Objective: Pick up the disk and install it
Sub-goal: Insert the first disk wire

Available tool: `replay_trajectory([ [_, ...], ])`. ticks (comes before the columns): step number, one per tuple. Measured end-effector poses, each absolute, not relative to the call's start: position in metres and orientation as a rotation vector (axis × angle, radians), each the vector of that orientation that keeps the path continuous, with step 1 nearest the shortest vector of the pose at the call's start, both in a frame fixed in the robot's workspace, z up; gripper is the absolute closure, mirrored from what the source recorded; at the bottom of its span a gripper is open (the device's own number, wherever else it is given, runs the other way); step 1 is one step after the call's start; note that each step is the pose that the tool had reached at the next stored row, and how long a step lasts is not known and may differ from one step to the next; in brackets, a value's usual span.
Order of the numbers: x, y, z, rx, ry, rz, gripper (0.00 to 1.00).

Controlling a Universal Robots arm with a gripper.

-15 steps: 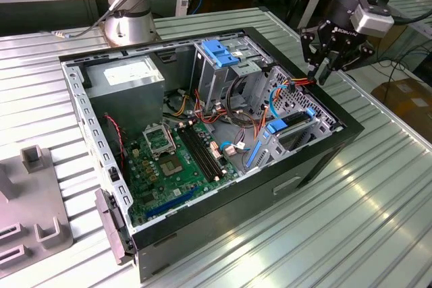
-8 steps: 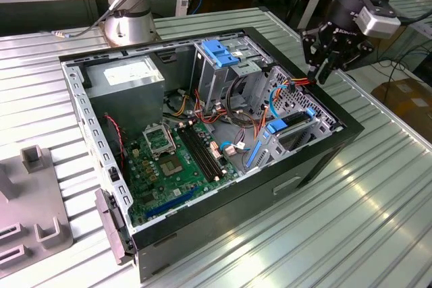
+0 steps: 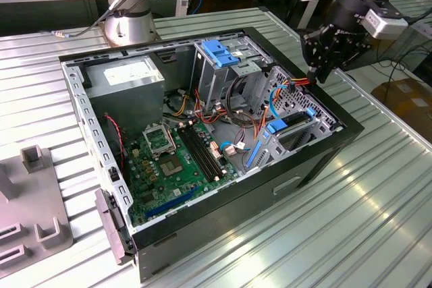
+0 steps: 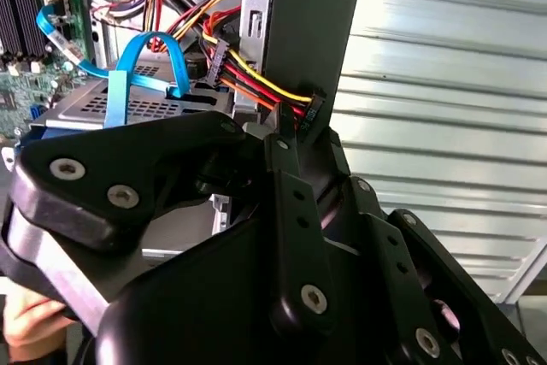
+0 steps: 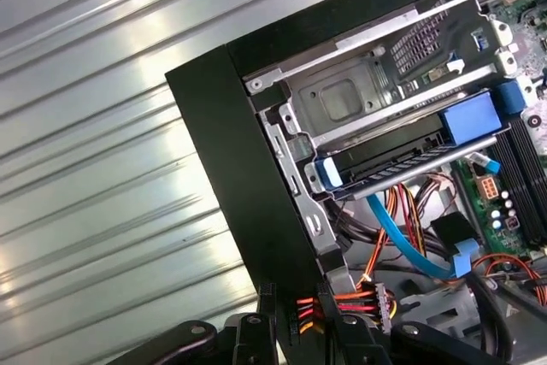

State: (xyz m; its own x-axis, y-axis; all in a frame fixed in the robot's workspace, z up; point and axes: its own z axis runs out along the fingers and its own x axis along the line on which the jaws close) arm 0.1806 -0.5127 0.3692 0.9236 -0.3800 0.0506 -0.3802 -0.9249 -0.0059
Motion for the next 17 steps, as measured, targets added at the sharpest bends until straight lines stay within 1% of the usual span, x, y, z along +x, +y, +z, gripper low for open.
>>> replay_trajectory([
  [14, 0.1816, -0.5079, 0.3662, 3.091, -0.545, 0.089, 0.69],
  [15, 0.1816, -0.5079, 0.3662, 3.091, -0.543, 0.089, 0.70],
  [17, 0.1816, -0.5079, 0.3662, 3.091, -0.543, 0.089, 0.70],
])
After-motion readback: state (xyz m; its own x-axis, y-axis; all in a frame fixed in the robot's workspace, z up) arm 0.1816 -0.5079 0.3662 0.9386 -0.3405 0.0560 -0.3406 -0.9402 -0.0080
